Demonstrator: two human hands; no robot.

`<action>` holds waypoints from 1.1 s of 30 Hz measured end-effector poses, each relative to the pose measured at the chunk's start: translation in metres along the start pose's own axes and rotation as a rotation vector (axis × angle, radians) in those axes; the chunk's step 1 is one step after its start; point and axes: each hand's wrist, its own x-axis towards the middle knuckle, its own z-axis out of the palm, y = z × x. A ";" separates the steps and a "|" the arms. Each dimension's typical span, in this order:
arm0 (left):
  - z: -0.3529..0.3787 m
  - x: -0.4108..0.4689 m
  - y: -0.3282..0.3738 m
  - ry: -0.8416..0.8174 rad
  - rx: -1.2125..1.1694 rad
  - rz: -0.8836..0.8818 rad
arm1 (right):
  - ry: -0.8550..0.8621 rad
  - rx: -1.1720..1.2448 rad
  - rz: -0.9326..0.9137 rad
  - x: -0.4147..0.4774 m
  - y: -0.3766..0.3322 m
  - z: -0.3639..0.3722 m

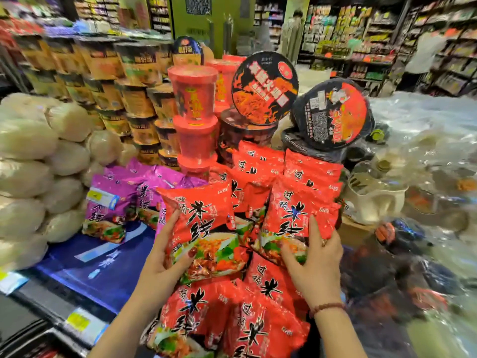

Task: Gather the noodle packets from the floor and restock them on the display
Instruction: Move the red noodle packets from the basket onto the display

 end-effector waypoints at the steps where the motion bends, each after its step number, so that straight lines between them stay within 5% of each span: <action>1: 0.000 0.000 0.000 0.006 0.002 -0.006 | 0.037 -0.144 -0.031 0.000 0.001 0.002; 6: 0.001 0.001 -0.003 -0.013 0.039 -0.022 | 0.089 -0.343 -0.335 0.011 -0.004 0.008; 12: 0.004 0.013 -0.007 -0.078 0.042 -0.030 | -0.230 -0.388 -0.347 0.037 -0.010 0.012; 16: 0.003 0.018 -0.016 -0.164 0.023 -0.065 | -0.265 -0.404 -0.347 0.036 -0.014 0.007; 23: 0.000 0.036 -0.029 -0.282 0.102 -0.035 | -0.037 -0.074 -0.450 0.009 -0.033 0.005; 29: -0.010 0.062 -0.026 -0.279 0.437 0.168 | -0.395 0.120 -0.536 -0.020 -0.071 0.023; 33: -0.012 0.074 -0.016 -0.427 0.541 0.228 | -0.302 0.062 -0.477 -0.026 -0.080 0.040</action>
